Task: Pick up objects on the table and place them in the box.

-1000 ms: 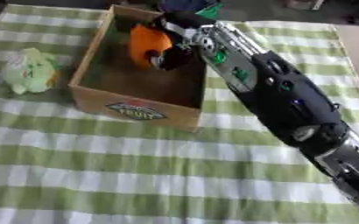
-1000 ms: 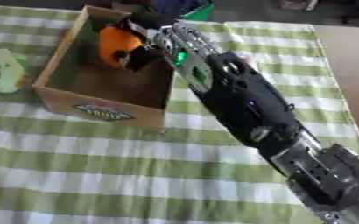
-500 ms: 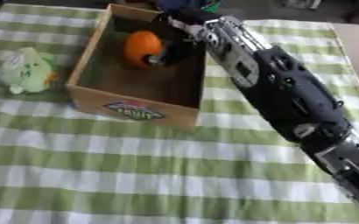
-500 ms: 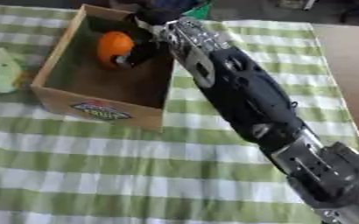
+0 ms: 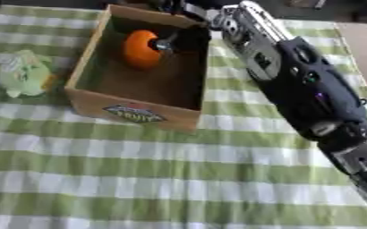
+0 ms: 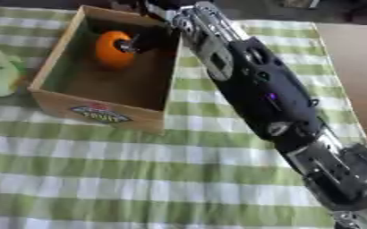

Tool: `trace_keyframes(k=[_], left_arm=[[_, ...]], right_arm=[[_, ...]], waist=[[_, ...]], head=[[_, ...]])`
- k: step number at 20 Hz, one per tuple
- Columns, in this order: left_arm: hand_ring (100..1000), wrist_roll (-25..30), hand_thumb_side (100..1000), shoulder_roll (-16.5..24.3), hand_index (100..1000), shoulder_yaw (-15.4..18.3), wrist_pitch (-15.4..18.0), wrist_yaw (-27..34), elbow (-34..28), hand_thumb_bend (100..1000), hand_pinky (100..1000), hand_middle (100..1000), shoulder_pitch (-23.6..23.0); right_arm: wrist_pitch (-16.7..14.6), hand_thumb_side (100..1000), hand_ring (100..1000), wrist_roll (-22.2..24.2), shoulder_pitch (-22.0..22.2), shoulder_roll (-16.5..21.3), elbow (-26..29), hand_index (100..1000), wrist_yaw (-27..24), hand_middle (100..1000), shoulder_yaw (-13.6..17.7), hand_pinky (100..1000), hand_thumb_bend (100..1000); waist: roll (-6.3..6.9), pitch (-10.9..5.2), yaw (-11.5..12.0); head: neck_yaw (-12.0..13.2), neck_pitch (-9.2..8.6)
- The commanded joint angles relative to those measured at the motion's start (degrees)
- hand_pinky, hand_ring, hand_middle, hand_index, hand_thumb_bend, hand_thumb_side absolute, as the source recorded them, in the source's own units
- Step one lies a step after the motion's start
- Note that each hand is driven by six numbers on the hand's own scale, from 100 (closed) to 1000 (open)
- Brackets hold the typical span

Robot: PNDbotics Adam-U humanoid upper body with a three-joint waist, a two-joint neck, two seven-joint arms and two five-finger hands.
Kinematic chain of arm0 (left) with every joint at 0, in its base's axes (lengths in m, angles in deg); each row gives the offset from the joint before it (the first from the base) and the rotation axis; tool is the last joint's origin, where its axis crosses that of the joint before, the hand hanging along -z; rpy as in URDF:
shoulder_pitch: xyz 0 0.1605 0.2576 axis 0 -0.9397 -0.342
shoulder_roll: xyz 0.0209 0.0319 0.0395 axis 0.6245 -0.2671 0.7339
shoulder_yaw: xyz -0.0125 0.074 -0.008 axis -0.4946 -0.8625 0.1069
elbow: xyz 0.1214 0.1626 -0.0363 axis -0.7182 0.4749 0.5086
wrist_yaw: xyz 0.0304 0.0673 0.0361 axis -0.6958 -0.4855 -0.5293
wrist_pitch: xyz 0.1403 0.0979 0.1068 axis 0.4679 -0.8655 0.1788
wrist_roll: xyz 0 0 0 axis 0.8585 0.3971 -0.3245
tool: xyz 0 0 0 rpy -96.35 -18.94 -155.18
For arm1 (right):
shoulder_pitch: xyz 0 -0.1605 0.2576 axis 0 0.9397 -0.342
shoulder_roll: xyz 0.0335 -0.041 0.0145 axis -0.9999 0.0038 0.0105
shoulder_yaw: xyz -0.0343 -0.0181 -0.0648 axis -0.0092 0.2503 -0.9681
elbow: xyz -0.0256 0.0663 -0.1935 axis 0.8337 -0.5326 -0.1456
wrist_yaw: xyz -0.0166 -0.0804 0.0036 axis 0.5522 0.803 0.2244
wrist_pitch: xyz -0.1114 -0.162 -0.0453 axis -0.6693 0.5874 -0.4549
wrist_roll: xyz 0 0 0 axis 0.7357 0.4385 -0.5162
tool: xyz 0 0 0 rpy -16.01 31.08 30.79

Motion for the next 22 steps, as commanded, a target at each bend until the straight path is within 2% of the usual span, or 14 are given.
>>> trace_keyframes(k=[1, 8, 9, 10, 11, 15, 16, 22], left_arm=[[673, -0.2, 842, 0.4, 776, 0.4, -0.2, -0.2, -1.1, 100, 701, 713, 0.0], [674, -0.5, 841, 0.6, 776, 0.7, -0.4, -0.5, -1.1, 100, 701, 713, -0.5], [674, -0.6, 841, 0.6, 776, 0.7, -0.4, -0.5, -1.1, 100, 701, 713, -0.5], [674, -0.6, 840, 0.6, 776, 0.7, -0.4, -0.5, -1.1, 100, 701, 713, -0.5], [675, -0.6, 840, 0.6, 776, 0.7, -0.4, -0.5, -1.1, 100, 701, 713, -0.5], [675, -0.6, 835, 0.6, 776, 0.7, -0.4, -0.6, -1.1, 100, 701, 713, -0.5], [675, -0.6, 838, 0.6, 775, 0.7, -0.5, -0.6, -1.1, 100, 701, 713, -0.5], [676, -0.6, 837, 0.6, 775, 0.8, -0.4, -0.7, -1.1, 100, 702, 714, -0.3]], right_arm=[[1.1, 691, 899, 0.0, 0.0, 4.8, 4.7, 971, -2.1, 837, 1.5, 815, 384], [4.1, 695, 906, 0.2, 5.6, 13.2, 10.4, 987, -4.7, 845, 4.2, 822, 427], [4.3, 658, 909, 0.2, 6.5, 14.0, 10.9, 990, -5.0, 847, 4.4, 825, 411], [4.6, 693, 910, 0.3, 7.3, 14.9, 11.3, 992, -5.1, 848, 4.6, 826, 440], [4.8, 692, 913, 0.3, 8.1, 15.7, 11.6, 995, -5.1, 850, 4.7, 827, 451], [5.3, 666, 915, 0.3, 10.6, 17.7, 11.9, 1000, -4.7, 850, 5.1, 826, 460], [5.4, 690, 914, 0.3, 11.1, 18.0, 11.8, 999, -4.6, 849, 5.1, 825, 468], [5.4, 679, 910, 0.7, 13.7, 19.1, 11.7, 988, -6.1, 819, 5.0, 822, 465]], waist=[[0.47, -1.8, -0.6], [0.85, -2.27, -2.0], [0.93, -2.31, -2.1], [1.02, -2.35, -2.2], [1.11, -2.38, -2.2], [1.38, -2.38, -2.4], [1.43, -2.36, -2.4], [1.57, -2.15, -2.3]], head=[[0.7, 0.38], [1.9, 0.35], [2.0, 0.34], [2.1, 0.34], [2.1, 0.36], [2.4, 0.29], [2.5, 0.25], [2.7, 0.12]])
